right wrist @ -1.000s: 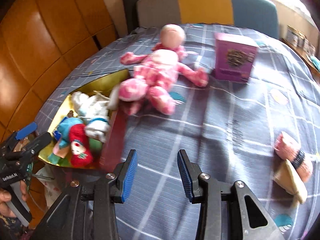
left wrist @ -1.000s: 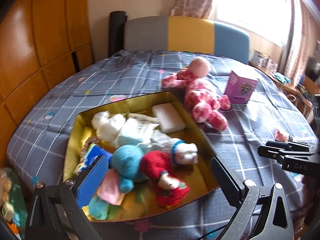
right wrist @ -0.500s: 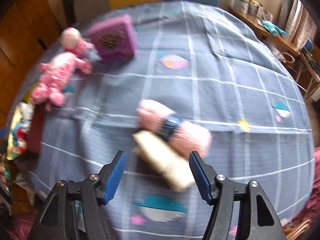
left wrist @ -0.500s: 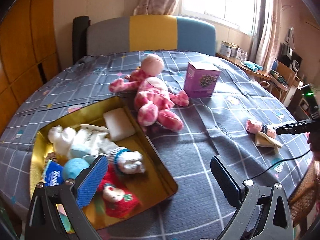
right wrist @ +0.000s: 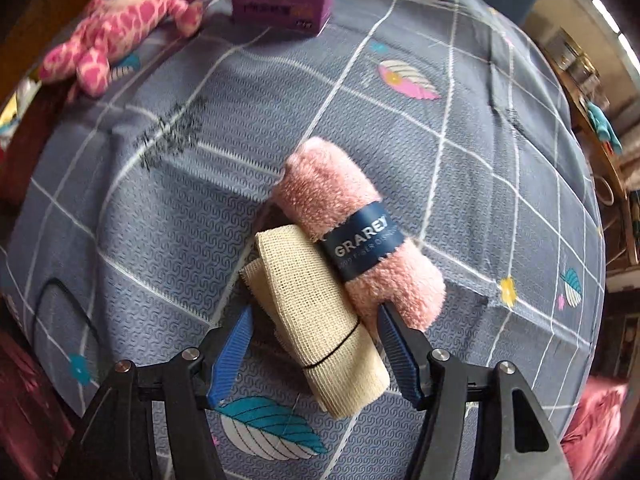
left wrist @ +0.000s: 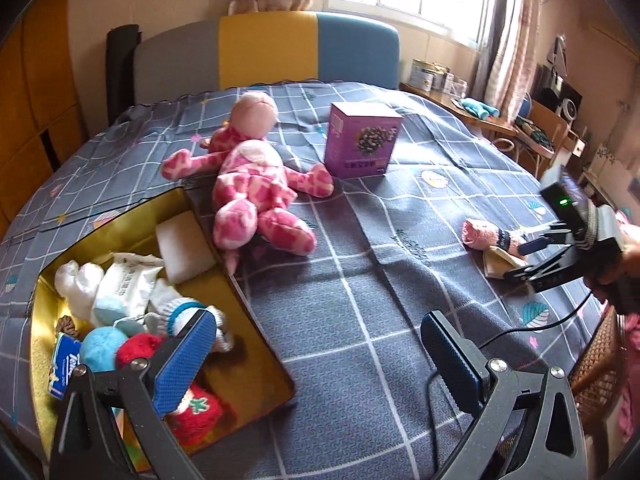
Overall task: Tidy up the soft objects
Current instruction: 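Move both grippers back toward the pink towel and beige mesh cloth, then grasp the pink GRAREY towel roll with the left gripper while the right gripper grasps the beige mesh cloth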
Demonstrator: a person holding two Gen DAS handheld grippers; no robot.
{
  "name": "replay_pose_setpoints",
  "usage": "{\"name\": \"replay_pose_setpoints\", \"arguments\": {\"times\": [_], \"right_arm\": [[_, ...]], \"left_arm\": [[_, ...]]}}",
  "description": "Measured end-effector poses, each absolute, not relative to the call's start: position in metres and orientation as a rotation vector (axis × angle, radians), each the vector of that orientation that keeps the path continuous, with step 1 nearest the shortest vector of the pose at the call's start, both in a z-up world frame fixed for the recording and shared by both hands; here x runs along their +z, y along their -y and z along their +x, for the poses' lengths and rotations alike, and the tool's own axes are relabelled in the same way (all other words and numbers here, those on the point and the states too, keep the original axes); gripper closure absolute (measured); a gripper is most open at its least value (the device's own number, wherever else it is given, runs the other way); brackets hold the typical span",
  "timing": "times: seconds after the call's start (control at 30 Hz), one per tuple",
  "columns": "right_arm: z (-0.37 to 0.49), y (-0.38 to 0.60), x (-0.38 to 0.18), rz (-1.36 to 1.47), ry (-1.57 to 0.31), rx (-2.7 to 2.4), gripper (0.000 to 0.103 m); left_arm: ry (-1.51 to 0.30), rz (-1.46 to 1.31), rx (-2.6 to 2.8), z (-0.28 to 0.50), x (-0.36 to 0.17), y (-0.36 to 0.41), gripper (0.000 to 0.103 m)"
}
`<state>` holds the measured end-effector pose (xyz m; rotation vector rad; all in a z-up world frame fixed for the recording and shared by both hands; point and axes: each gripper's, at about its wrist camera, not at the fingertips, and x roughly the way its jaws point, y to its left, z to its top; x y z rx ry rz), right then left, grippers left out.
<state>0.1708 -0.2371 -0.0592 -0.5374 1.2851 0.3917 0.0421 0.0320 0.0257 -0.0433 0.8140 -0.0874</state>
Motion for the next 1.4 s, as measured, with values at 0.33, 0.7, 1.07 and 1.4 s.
{"name": "replay_pose_setpoints", "arguments": {"times": [0.33,0.7,1.07,1.4], "right_arm": [[0.144,0.252,-0.034,-0.538,-1.217,0.389,0.071],[0.133,0.332,0.007,-0.223,-1.151,0.117,0.071],[0.146,0.373,-0.005,0.081,-1.115,0.041,0.071],[0.149,0.388,-0.013,0.222,-1.131,0.088,0.071]], "left_arm": [[-0.830,0.022,-0.200,0.060,0.032,0.005,0.000],[-0.819,0.147,-0.363,0.100,0.039,0.080,0.000],[-0.844,0.386,-0.568,0.157,0.018,0.177,0.003],[-0.869,0.664,-0.744,0.193,-0.027,0.244,0.025]]}}
